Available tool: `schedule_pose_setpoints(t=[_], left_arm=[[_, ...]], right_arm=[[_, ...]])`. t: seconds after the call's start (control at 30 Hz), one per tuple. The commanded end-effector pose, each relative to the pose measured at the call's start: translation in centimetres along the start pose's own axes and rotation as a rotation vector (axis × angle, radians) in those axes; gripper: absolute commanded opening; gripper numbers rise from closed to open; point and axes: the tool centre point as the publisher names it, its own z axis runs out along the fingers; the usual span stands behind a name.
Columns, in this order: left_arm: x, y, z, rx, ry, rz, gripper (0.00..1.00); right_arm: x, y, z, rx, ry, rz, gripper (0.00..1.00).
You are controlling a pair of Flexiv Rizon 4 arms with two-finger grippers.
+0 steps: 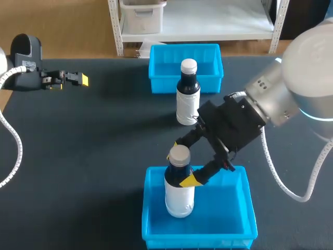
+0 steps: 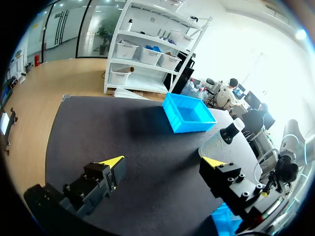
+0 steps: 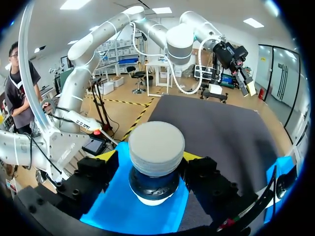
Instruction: Pick up the bottle, and place it in the far bin if it is heavy, or in the near bin if it is light.
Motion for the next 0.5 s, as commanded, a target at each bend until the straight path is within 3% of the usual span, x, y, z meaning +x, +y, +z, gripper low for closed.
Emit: schedule_pose_setpoints(t=[0.03,0.27,0.5], left_arm=[[0.0,0.0,0.0,0.000,0.000,0.000,1.00],[0.0,0.0,0.0,0.000,0.000,0.000,1.00],[0.0,0.0,0.0,0.000,0.000,0.000,1.00]], right_arm=[[0.2,-0.1,-0.1,-0.001,0.004,0.005,1.00],[1.0,-0.5,-0.9,0.007,0.022,0.031,1.00],[3.7,-2.3,-5.0,0.089,0.064,0.087,1.00]])
